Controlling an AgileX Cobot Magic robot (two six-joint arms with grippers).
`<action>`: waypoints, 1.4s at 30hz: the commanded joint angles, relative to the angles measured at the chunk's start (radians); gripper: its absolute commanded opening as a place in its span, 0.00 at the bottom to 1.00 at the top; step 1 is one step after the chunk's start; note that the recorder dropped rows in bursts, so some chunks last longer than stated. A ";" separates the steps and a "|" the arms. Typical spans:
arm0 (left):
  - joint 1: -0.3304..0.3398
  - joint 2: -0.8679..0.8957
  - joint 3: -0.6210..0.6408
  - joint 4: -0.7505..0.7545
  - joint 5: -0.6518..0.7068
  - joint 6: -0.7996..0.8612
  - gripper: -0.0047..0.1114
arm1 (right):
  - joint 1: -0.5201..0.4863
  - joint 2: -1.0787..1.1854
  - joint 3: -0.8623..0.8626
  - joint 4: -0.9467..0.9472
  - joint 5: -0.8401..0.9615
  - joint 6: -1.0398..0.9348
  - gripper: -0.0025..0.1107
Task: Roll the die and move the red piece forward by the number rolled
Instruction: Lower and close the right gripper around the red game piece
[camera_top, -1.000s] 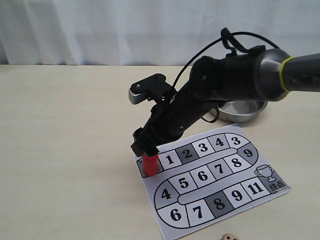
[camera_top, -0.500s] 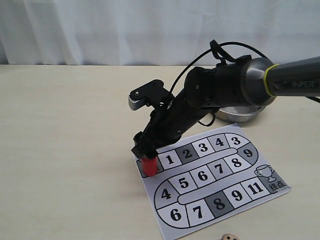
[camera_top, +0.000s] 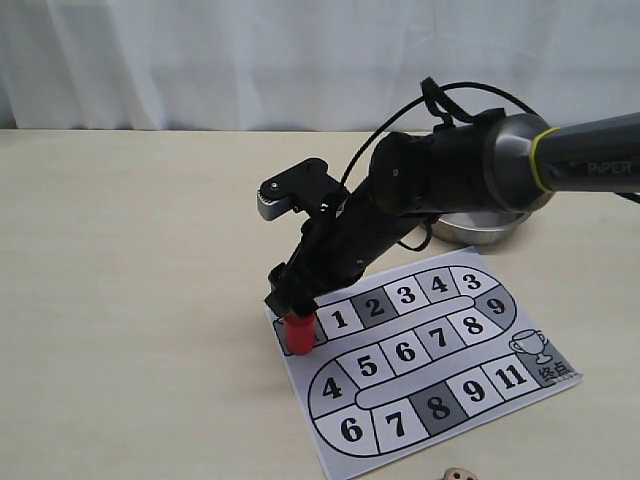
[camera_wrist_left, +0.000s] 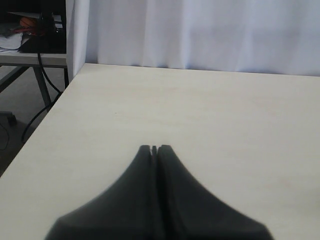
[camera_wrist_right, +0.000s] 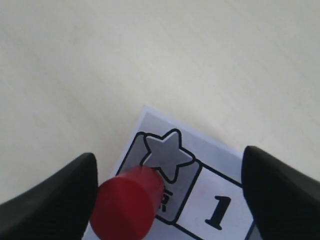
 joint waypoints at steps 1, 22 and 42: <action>-0.008 -0.001 -0.006 0.000 -0.013 0.000 0.04 | 0.000 -0.013 -0.004 -0.007 0.021 -0.014 0.68; -0.008 -0.001 -0.006 0.000 -0.013 0.000 0.04 | 0.067 -0.008 -0.009 0.021 0.056 -0.079 0.68; -0.008 -0.001 -0.006 0.000 -0.013 0.000 0.04 | 0.081 0.022 -0.009 -0.201 0.052 0.113 0.63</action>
